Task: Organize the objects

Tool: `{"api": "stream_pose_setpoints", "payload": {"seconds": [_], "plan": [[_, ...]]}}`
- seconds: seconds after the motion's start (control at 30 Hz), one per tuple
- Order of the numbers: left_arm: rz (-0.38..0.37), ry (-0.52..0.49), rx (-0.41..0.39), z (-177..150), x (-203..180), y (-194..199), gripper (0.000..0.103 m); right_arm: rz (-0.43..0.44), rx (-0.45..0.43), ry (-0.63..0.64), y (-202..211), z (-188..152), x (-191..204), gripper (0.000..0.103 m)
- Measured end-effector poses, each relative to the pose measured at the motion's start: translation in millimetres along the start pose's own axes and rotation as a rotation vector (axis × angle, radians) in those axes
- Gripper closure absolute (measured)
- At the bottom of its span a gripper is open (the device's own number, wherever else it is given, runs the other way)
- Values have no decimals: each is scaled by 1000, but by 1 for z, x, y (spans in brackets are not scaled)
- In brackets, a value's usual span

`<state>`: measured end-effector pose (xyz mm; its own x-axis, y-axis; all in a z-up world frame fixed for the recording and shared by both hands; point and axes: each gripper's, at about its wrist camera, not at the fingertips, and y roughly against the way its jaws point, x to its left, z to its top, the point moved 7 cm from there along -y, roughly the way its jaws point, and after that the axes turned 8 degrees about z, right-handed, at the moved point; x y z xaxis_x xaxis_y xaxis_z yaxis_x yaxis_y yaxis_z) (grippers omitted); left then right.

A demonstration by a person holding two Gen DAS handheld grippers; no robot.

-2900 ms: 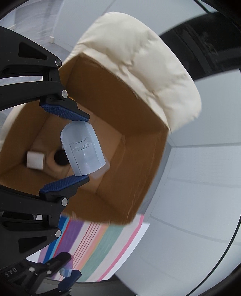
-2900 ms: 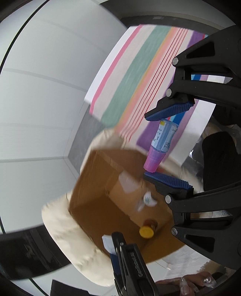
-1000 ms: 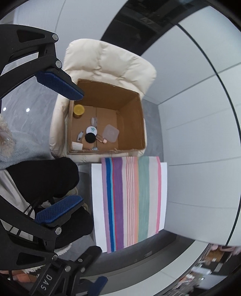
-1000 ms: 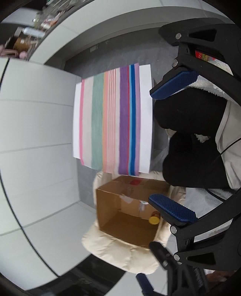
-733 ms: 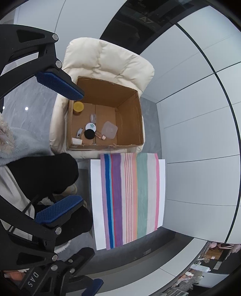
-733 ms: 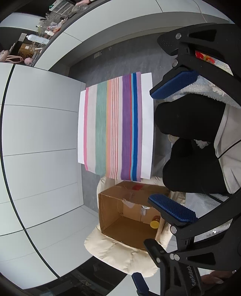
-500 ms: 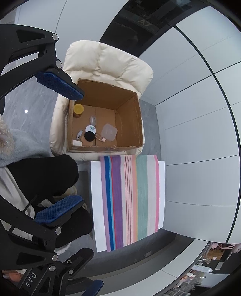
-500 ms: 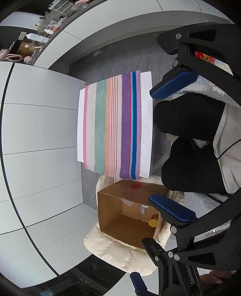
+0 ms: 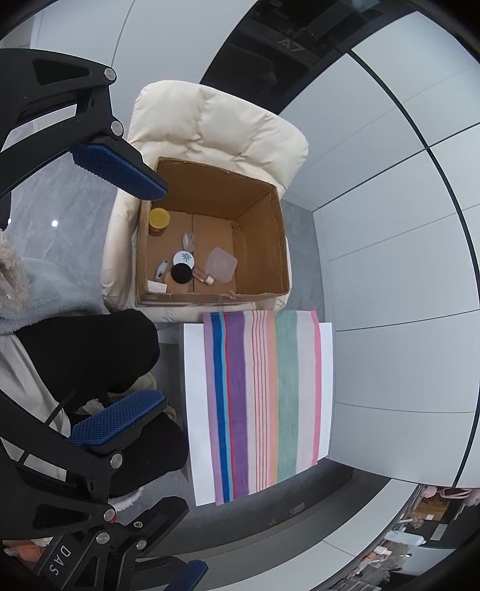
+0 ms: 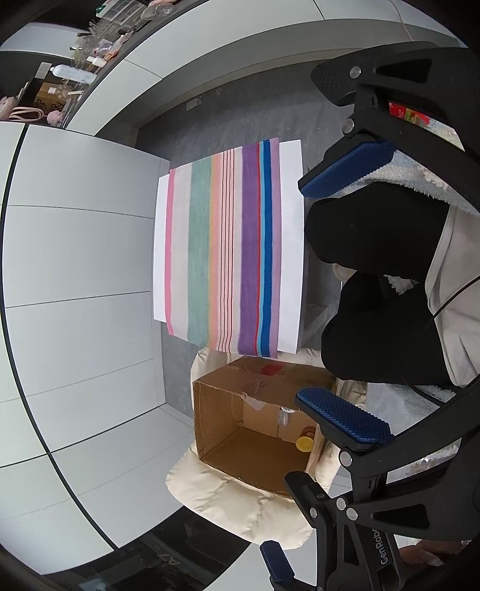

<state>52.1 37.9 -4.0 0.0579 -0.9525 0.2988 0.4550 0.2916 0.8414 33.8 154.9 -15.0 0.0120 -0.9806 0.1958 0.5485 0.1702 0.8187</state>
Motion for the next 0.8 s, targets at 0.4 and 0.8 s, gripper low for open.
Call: {"api": "stream_pose_setpoints", "payload": {"seconds": [0.4,0.8], "plan": [[6,0,8,-1,1,-3,0,9,4,-3,-2,-2,1,0],[5,1,10,-2,2,-3,0,18,4,-13,-3,-3,3,0]]}}
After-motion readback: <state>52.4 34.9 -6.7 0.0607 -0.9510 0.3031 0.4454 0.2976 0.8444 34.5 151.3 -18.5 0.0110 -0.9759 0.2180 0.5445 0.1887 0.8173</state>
